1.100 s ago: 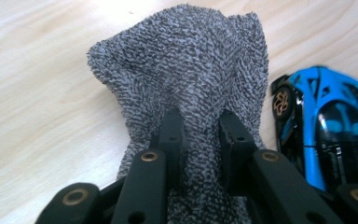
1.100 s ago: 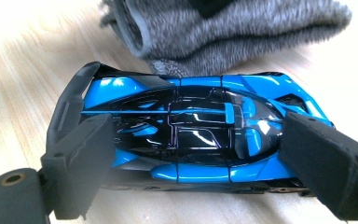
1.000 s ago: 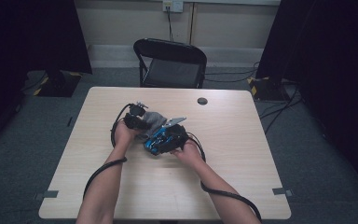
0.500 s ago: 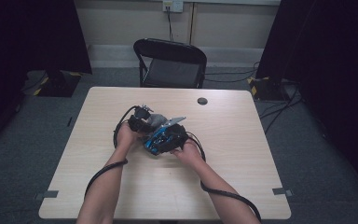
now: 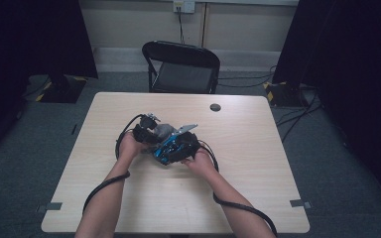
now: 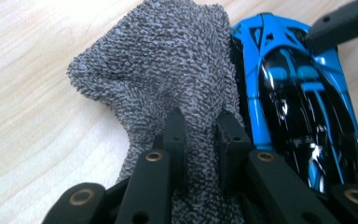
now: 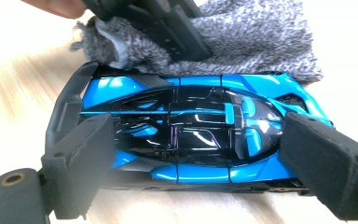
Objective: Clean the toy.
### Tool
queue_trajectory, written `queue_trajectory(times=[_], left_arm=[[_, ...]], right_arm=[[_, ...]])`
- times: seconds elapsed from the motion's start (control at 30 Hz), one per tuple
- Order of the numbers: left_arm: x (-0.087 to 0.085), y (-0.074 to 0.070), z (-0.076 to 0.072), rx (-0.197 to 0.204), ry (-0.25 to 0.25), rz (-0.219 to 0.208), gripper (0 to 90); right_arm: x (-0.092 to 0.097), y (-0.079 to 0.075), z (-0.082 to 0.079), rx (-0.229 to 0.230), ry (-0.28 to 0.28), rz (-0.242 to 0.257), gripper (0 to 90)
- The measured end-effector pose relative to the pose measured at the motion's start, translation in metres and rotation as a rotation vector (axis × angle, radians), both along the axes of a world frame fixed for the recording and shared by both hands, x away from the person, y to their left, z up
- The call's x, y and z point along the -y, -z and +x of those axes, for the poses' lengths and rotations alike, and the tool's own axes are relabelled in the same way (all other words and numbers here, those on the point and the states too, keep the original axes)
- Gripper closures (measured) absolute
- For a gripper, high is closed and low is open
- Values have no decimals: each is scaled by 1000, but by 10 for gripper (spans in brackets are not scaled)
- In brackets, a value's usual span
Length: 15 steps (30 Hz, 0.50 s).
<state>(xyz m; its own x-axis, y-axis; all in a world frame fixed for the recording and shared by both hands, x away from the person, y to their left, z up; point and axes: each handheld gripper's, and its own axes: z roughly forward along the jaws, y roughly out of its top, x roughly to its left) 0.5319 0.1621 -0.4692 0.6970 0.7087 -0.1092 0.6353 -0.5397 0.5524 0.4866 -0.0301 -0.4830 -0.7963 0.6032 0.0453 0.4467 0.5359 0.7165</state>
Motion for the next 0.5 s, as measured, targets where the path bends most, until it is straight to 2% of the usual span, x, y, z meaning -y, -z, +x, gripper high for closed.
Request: queue_trajectory(times=[0.2,0.5], left_arm=[[-7,-2,-6,-9,20,0,771],[-18,-1,-18,-12,4,-29,771]], right_arm=[[0,0,0,-3,2,-3,103],[-1,-1,0,-5,2,-5,102]])
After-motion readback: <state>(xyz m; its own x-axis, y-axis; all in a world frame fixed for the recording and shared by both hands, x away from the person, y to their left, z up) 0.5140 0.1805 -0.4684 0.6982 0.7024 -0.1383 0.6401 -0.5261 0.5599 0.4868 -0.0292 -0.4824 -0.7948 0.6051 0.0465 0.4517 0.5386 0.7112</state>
